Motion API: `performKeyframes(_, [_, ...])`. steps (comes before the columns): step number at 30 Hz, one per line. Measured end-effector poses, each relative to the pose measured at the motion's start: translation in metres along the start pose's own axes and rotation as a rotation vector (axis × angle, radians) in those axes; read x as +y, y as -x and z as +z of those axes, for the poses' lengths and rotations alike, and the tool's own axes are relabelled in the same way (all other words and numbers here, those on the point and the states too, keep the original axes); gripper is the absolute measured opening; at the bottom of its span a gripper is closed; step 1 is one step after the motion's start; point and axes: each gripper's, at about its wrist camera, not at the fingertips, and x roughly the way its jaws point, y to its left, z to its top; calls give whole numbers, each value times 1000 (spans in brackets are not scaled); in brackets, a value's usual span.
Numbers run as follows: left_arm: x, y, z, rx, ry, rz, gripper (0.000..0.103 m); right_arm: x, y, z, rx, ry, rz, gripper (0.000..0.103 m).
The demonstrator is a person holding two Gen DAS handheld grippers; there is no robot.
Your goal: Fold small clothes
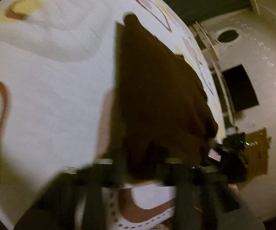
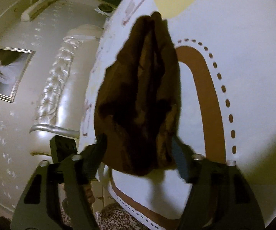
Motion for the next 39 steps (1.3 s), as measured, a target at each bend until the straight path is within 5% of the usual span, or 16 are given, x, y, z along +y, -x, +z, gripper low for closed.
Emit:
performKeyframes(1, [-3, 0, 0, -12, 2, 18, 15, -2, -5, 1, 32, -21, -7, 17])
performKeyframes(7, [-23, 24, -10, -84, -80, 88, 13, 5, 14, -14, 12, -23, 34, 15])
performKeyframes(17, [-7, 5, -11, -59, -115, 115, 17, -29, 11, -23, 23, -75, 37, 14])
performKeyframes(30, [-27, 12, -33, -152, -273, 297, 67, -25, 25, -32, -6, -67, 10, 32])
performKeyframes(39, [-43, 15, -58, -215, -311, 491, 79, 14, 35, -58, -12, 89, -222, 47])
